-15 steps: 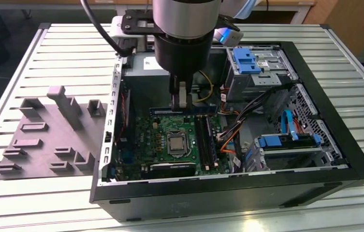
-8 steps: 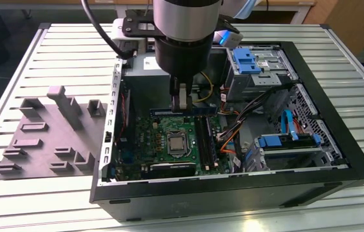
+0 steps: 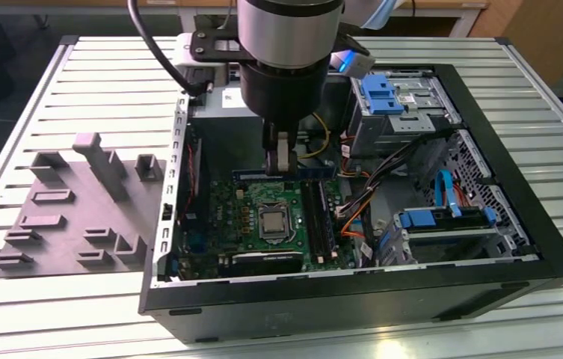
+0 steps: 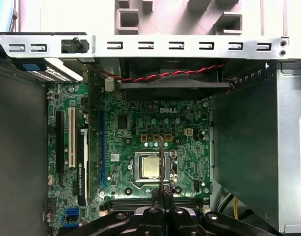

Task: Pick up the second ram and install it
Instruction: 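Pick up the second ram and move it above second insertion slot, then insert the second ram into the second slot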

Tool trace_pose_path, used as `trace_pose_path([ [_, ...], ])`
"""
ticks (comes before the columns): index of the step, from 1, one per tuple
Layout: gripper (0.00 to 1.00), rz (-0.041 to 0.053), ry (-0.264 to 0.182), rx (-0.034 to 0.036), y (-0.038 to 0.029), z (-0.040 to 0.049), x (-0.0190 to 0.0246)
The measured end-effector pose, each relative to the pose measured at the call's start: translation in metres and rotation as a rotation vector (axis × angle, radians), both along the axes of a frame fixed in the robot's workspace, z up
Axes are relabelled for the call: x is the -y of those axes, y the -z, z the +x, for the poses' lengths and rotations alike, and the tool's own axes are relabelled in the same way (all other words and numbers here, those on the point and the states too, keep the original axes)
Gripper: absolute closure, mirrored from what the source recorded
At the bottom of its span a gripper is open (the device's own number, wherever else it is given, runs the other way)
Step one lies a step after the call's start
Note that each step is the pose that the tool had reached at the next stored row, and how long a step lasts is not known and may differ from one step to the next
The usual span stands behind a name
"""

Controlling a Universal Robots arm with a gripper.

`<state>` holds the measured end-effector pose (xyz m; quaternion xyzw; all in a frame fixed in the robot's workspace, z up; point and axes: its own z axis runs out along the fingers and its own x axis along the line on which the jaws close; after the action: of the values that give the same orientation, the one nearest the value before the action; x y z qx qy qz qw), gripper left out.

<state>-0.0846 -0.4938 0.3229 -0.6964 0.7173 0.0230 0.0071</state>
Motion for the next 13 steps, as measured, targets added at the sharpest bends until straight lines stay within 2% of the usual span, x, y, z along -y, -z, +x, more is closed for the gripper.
trace_pose_path([
  [13,0.89,0.0,0.0,0.0,0.0013,0.0,0.0],
])
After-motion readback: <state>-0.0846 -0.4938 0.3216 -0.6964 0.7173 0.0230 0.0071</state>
